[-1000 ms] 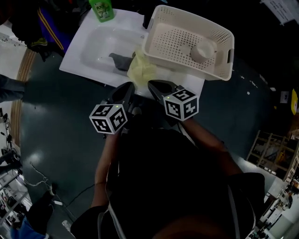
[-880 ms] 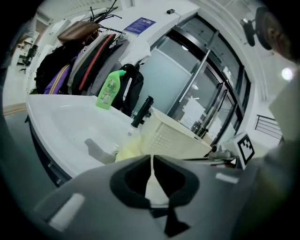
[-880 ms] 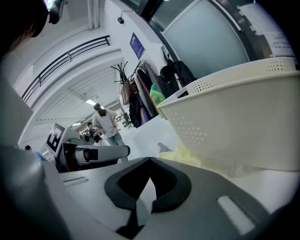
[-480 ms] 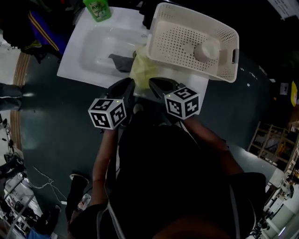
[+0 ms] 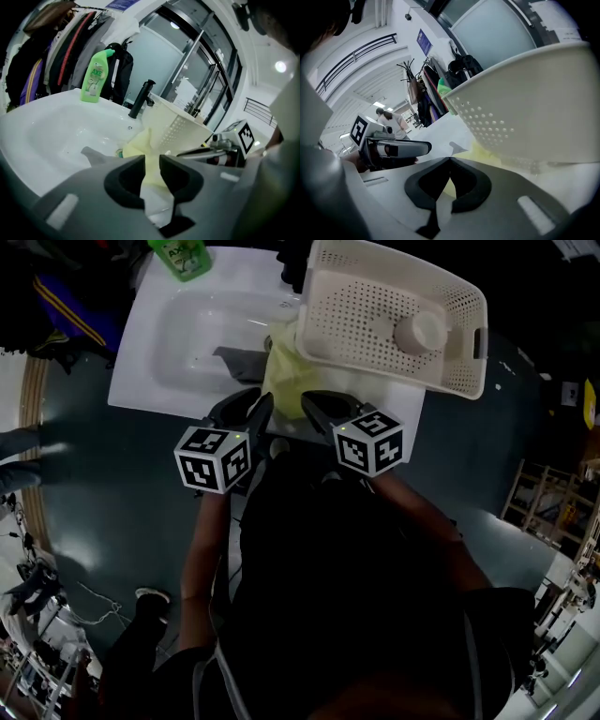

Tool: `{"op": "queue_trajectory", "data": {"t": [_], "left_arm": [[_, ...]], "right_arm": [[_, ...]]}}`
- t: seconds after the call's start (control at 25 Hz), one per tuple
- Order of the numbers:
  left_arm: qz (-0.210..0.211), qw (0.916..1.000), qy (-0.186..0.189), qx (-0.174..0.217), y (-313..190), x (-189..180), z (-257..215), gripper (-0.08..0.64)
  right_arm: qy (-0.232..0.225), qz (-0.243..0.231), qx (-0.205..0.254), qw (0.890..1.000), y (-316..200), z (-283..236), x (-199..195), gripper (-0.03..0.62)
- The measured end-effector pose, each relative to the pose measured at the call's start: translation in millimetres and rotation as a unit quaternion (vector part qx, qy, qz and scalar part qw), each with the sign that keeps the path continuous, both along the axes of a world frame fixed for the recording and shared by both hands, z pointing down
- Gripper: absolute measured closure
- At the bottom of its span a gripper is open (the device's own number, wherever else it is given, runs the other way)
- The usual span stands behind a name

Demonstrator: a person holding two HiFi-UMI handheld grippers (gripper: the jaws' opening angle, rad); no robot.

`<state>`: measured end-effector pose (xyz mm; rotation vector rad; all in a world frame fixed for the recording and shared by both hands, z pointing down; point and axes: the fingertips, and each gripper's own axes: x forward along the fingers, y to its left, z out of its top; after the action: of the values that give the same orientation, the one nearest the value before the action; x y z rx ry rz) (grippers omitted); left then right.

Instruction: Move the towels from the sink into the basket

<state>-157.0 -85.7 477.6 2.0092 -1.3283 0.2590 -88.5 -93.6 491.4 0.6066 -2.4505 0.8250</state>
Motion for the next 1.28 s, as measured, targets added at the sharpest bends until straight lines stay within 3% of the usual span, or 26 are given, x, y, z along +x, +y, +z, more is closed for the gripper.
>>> {"op": "queue_trajectory", "data": {"t": [0.32, 0.52, 0.84, 1.08, 1.28], "left_arm": [[0.079, 0.9965, -0.018, -0.021, -18.0, 0.9, 4.5, 0.446], [0.138, 0.9879, -0.061, -0.036, -22.0, 6.5, 17.6, 0.407], [0.22, 0.9689, -0.09, -0.069, -26.3, 15.6, 34.9, 0.352], [0.278, 0.9463, -0.132, -0.098, -34.4, 12.4, 53.2, 0.332], [0.333, 0.929, -0.118, -0.111, -35.8, 22.8, 61.1, 0.309]], "right_arm": [[0.01, 0.024, -0.007, 1.0, -7.0, 4.8, 3.7, 0.598], [0.014, 0.031, -0.007, 0.999, -10.8, 8.8, 3.0, 0.598], [0.022, 0.027, 0.002, 0.999, -16.5, 10.7, -2.9, 0.598], [0.031, 0.022, 0.007, 0.999, -15.4, 14.8, -5.6, 0.598], [0.035, 0.024, 0.008, 0.999, -16.8, 15.0, -3.3, 0.598]]}}
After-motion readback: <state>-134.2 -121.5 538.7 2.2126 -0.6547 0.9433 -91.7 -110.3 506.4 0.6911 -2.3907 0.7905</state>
